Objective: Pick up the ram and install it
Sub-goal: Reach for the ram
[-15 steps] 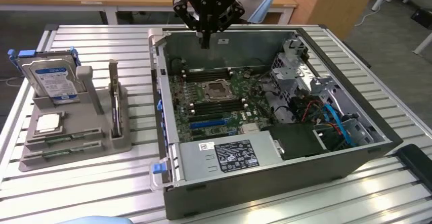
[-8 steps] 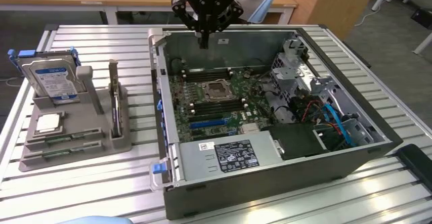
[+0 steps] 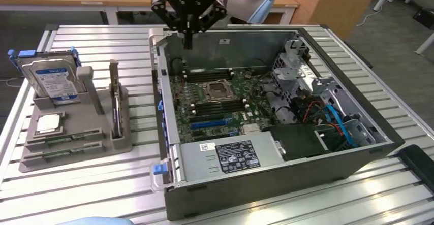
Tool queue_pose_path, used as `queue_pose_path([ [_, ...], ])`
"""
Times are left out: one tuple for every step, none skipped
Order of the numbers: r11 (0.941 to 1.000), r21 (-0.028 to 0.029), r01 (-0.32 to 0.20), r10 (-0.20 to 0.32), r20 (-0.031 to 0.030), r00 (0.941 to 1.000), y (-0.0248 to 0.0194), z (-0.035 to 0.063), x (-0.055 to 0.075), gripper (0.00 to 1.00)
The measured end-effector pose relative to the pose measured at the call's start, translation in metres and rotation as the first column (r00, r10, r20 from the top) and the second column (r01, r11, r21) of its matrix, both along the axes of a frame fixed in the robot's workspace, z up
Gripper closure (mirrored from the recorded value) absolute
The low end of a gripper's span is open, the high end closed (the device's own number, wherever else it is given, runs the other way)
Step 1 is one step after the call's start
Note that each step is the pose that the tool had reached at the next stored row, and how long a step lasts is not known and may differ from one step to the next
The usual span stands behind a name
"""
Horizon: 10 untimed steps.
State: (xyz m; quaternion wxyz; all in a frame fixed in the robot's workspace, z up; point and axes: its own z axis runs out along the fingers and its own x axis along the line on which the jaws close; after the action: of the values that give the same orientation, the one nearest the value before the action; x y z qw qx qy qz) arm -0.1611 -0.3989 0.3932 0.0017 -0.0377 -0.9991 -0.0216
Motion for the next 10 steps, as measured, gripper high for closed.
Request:
queue_pose_path([
  [1.0,0.0,0.0,0.0,0.0,1.0,0.0,0.0,-0.005,0.9],
  [1.0,0.0,0.0,0.0,0.0,1.0,0.0,0.0,-0.009,0.9],
  [1.0,-0.0001,0.0,0.0,0.0,1.0,0.0,-0.0001,-0.014,0.9],
  [1.0,-0.0002,0.0,0.0,0.0,1.0,0.0,-0.0001,-0.018,0.9],
  [1.0,0.0,0.0,0.0,0.0,1.0,0.0,-0.0003,-0.023,0.9],
  [1.0,0.0,0.0,0.0,0.0,1.0,0.0,-0.0004,-0.027,0.9],
  [1.0,0.0,0.0,0.0,0.0,1.0,0.0,-0.0006,-0.032,0.9],
  [1.0,0.0,0.0,0.0,0.0,1.0,0.0,-0.0008,-0.036,0.9],
  [1.0,-0.0001,0.0,0.0,-0.0001,1.0,0.0,-0.0008,-0.041,0.9],
  [1.0,-0.0001,0.0,0.0,0.0,1.0,0.0,-0.001,-0.045,0.9],
])
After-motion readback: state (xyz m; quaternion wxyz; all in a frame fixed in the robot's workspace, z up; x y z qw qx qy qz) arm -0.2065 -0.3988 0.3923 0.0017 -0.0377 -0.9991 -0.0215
